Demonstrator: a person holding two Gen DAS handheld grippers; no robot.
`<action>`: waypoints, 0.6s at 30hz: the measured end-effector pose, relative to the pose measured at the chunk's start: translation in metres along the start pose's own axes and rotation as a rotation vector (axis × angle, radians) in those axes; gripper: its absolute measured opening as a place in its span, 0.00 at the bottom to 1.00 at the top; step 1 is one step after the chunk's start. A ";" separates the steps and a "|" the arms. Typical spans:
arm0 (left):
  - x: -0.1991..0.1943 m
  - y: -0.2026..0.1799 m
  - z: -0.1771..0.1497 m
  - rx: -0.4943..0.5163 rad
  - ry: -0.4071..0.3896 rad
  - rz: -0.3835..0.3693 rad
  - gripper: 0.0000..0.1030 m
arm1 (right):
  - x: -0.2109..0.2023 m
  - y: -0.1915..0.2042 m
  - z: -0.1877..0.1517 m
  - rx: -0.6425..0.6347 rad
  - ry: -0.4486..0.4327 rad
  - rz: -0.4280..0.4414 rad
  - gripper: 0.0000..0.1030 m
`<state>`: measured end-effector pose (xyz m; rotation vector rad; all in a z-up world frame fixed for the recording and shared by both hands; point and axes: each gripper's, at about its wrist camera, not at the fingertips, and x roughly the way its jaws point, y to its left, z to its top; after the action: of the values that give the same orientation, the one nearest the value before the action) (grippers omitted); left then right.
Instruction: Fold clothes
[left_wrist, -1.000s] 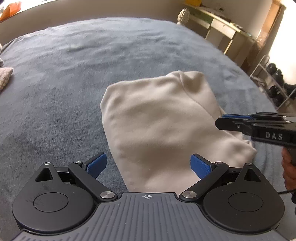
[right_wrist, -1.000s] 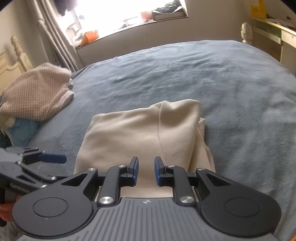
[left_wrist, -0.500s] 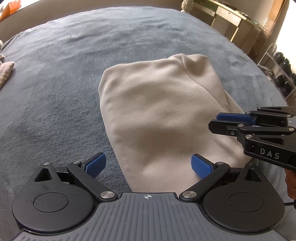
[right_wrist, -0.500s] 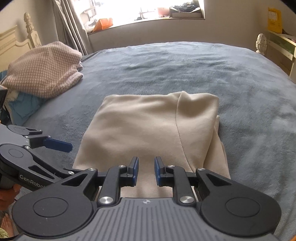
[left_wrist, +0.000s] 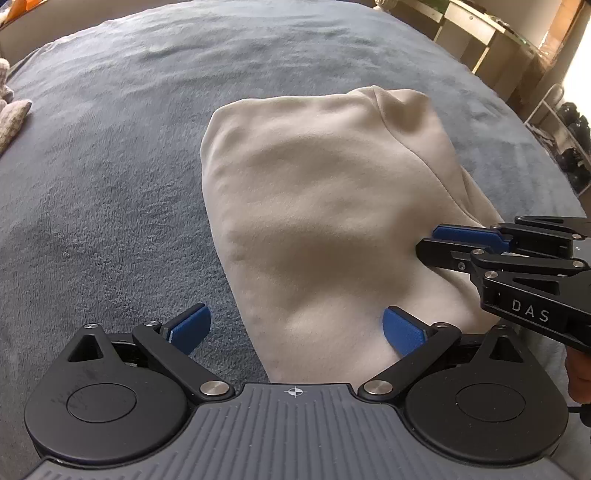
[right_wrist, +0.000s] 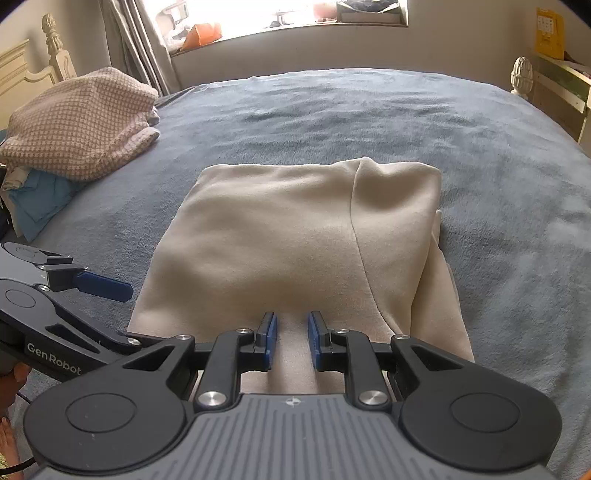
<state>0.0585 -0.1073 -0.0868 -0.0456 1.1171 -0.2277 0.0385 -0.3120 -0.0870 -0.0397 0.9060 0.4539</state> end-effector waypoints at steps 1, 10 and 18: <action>0.000 0.000 0.000 0.000 0.002 0.002 0.98 | 0.000 0.000 0.000 0.002 0.001 0.000 0.19; 0.000 -0.004 -0.001 -0.007 0.009 0.023 1.00 | 0.000 -0.001 0.000 0.015 0.002 -0.001 0.19; -0.001 -0.006 -0.001 -0.011 0.014 0.041 1.00 | 0.000 -0.002 -0.001 0.020 0.002 -0.002 0.20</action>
<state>0.0564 -0.1128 -0.0851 -0.0312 1.1326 -0.1854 0.0391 -0.3139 -0.0879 -0.0232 0.9123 0.4429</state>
